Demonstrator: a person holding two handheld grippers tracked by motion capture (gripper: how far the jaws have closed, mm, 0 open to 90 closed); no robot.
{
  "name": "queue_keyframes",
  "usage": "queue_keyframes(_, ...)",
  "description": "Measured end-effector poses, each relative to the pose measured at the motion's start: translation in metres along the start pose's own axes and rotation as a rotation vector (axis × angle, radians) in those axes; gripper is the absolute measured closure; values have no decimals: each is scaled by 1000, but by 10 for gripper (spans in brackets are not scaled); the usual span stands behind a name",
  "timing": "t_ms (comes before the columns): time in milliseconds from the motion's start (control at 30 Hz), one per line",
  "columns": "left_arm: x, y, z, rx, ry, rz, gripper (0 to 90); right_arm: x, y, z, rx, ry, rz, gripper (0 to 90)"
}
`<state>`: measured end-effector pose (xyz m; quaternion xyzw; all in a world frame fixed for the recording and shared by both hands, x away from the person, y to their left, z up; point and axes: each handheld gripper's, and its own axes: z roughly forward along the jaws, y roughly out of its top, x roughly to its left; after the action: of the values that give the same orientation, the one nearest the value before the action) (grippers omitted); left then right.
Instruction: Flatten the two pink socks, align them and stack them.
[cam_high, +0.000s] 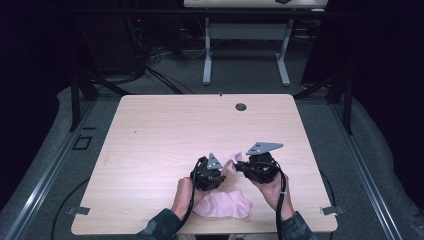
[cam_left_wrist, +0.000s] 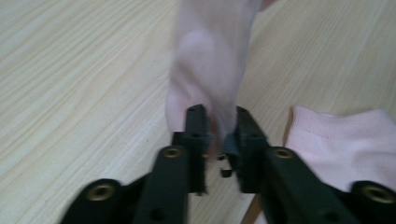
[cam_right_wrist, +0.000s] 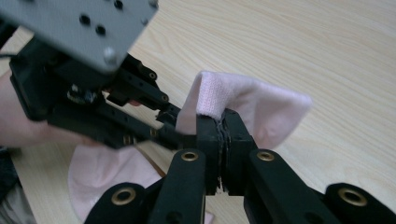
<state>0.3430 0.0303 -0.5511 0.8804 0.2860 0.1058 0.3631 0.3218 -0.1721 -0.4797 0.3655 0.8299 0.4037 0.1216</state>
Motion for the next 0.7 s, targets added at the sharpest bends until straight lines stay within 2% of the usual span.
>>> queue_keyframes(33, 3, 0, -4, -6, -9, -4, 839, 0, 0, 0, 0, 0, 0, 879)
queue_keyframes(67, 6, -1, -9, -9, -31, -7, 875, -1, -1, -2, 5, 8, 6, 880)
queue_keyframes(100, 10, 0, -20, 7, -46, -5, 881, -4, -7, -7, 8, 25, 23, 879)
queue_keyframes(133, 10, 0, -20, 7, -46, -5, 882, -4, -7, -7, 8, 25, 23, 879)
queue_keyframes(167, 13, 0, -31, 37, -77, -1, 883, -6, -11, -10, 15, 32, 38, 880)
queue_keyframes(233, 17, 0, -41, 99, -133, -5, 883, -7, -16, -12, 23, 55, 62, 880)
queue_keyframes(267, 17, 0, -41, 99, -133, -5, 883, -7, -16, -12, 23, 55, 62, 880)
queue_keyframes(300, 19, 1, -47, 118, -179, -24, 883, -9, -22, -14, 57, 87, 86, 879)
queue_keyframes(367, 22, 2, -55, 175, -249, -37, 882, -10, -23, -15, 76, 102, 88, 879)
queue_keyframes(400, 23, 3, -56, 188, -277, -49, 882, -11, -25, -15, 83, 116, 106, 879)
queue_keyframes(433, 25, 4, -58, 219, -317, -49, 881, -13, -26, -15, 100, 129, 113, 878)
queue_keyframes(467, 28, 5, -57, 223, -354, -74, 879, -15, -26, -15, 110, 140, 128, 877)
queue_keyframes(500, 30, 7, -56, 232, -357, -85, 876, -20, -26, -12, 140, 151, 149, 875)
queue_keyframes(533, 34, 8, -52, 245, -360, -93, 868, -24, -26, -8, 161, 141, 157, 872)
queue_keyframes(567, 43, 10, -43, 258, -361, -121, 861, -34, -25, 6, 213, 116, 175, 862)
queue_keyframes(600, 43, 10, -43, 258, -361, -121, 857, -34, -25, 6, 213, 116, 175, 862)
queue_keyframes(633, 50, 12, -34, 271, -397, -151, 850, -41, -24, 20, 229, 71, 176, 832)
queue_keyframes(667, 50, 12, -34, 271, -397, -151, 830, -41, -24, 20, 229, 71, 176, 832)
queue_keyframes(700, 56, 13, -29, 281, -394, -164, 817, -49, -24, 35, 234, 62, 179, 724)
